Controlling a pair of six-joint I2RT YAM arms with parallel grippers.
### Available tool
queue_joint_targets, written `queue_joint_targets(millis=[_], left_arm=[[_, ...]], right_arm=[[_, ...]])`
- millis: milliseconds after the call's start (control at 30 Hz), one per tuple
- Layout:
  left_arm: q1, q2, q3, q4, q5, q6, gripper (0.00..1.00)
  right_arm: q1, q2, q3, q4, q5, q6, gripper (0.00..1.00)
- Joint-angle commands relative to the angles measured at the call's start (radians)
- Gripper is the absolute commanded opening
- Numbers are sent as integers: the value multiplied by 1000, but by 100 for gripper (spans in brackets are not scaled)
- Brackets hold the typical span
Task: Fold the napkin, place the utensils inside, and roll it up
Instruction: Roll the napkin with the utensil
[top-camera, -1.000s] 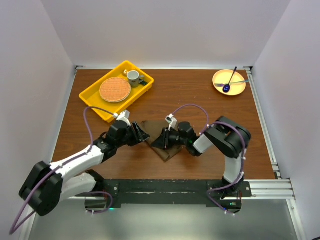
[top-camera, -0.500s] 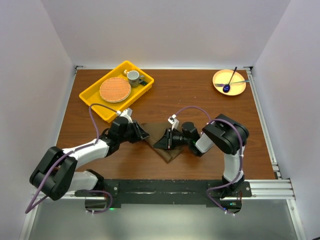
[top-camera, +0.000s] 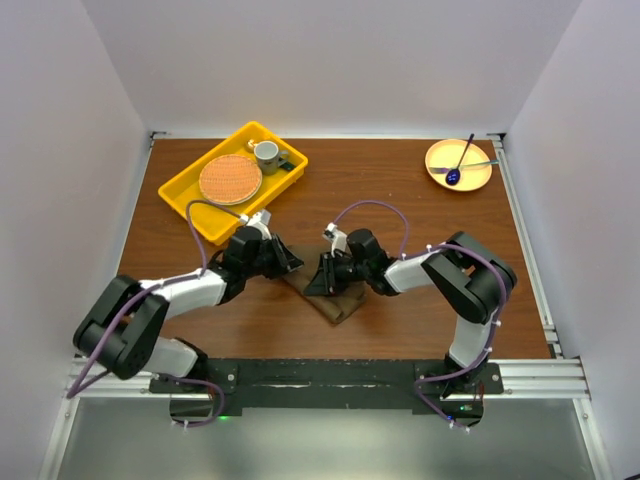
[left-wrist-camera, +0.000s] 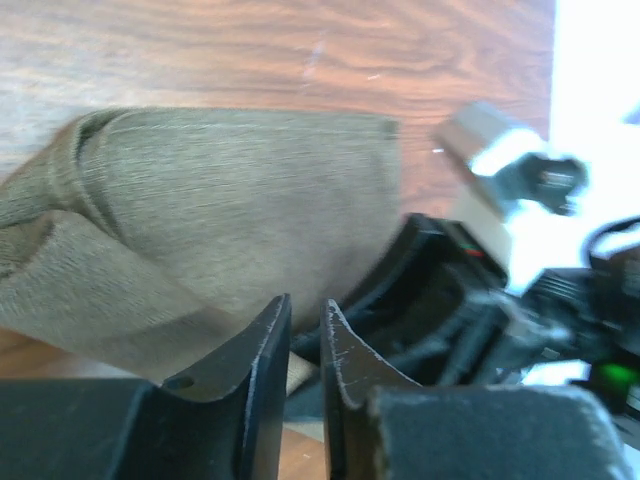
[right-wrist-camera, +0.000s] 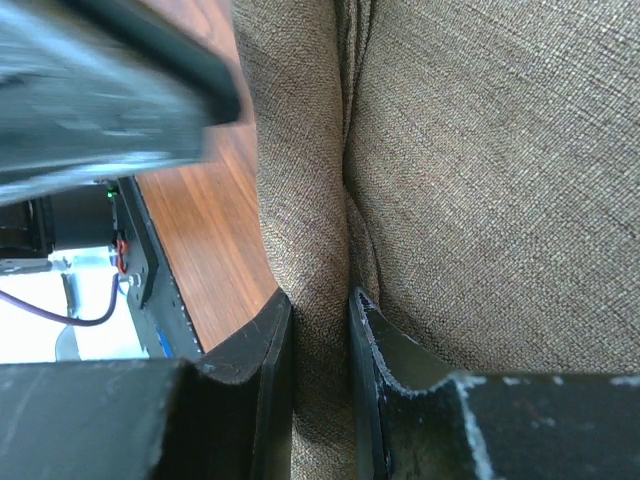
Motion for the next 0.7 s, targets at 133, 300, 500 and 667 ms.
queue_joint_targets(millis=[133,300,500,667], left_arm=[[20,158,4,78,-70,62,18],[37,227,7,95,-78,101,16],[39,281,-19,148,-62,88,13],[39,301,-19,154,-62,88,11]], right_arm=[[35,39,-12,-357,215,-101,1],[58,-30,45,-531,298,-167,17],[92,-136,163,-769,417,-228,45],[124,-223,220,-895,494,-257,56]])
